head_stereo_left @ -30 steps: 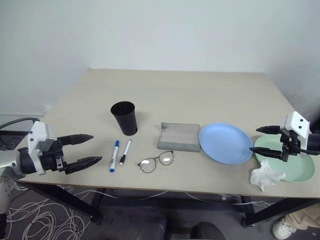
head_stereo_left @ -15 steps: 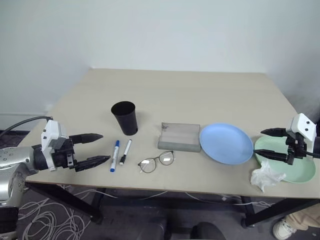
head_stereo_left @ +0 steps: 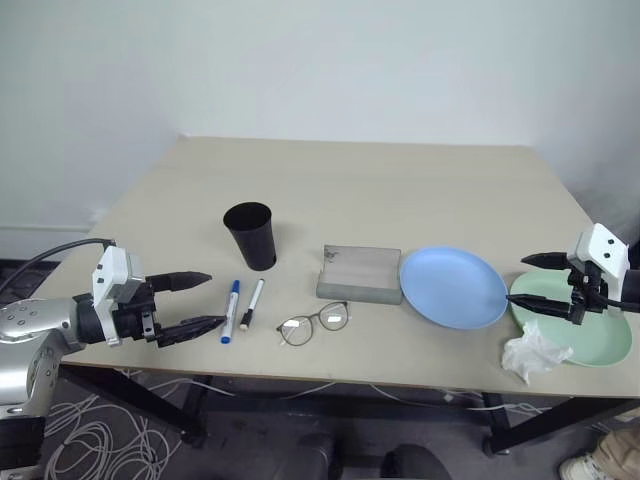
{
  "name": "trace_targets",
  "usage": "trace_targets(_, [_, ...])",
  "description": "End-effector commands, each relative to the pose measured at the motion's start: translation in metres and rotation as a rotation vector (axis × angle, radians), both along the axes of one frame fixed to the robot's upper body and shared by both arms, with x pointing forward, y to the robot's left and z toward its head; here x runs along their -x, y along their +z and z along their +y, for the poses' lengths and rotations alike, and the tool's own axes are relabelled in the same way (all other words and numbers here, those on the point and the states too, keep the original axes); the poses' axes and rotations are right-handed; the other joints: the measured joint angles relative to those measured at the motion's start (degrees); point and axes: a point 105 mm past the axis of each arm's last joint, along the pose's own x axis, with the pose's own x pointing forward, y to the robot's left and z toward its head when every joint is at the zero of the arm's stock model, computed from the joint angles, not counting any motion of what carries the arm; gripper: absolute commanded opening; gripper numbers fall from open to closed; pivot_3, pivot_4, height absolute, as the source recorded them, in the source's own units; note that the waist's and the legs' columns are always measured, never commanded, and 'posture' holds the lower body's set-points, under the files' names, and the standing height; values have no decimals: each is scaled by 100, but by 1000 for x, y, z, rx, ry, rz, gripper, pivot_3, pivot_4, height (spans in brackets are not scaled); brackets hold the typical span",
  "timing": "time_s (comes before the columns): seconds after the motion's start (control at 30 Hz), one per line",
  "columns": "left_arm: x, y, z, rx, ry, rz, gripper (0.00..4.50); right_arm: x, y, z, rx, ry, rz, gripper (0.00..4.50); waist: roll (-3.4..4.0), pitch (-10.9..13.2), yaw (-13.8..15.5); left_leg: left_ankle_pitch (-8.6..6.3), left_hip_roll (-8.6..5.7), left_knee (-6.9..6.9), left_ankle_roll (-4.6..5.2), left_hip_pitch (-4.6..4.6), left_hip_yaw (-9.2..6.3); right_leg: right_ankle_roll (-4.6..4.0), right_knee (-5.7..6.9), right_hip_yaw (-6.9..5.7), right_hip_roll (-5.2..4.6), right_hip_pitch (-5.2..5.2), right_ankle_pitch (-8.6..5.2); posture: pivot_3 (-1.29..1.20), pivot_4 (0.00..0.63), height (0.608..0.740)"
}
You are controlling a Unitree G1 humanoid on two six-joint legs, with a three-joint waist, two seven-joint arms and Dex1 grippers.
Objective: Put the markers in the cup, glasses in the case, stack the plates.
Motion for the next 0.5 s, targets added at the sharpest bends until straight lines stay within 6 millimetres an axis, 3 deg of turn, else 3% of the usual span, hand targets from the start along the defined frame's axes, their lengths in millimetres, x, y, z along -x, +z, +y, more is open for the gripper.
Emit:
trace_targets(0.03, [-5,12,0,-18,-2,-64,4455,-12,5,-24,36,-149,-19,4060,-1,0,-4,0,0,1,0,0,0,0,0,0,0,0,0,0,0,709])
trace_targets(0.27, [-14,14,-7,-31,-26,-99,4455,-23,-1,-75,29,-437,9,4060,0,-1,2,0,0,5,0,0,1,-7,2,-1,0,0,5,0,0,709])
trace_targets(0.4, [-30,30,-29,3,-107,-159,4455,-17,-9,-94,38,-533,41,4060,0,-2,36,7,0,8,11,-1,-1,-20,3,-9,0,1,14,0,0,709])
trace_targets(0.5, [-28,44,-50,54,-224,-173,4455,-12,-15,-109,58,-608,67,4060,1,-2,35,24,0,11,41,-1,1,-18,3,-9,1,3,15,0,0,709])
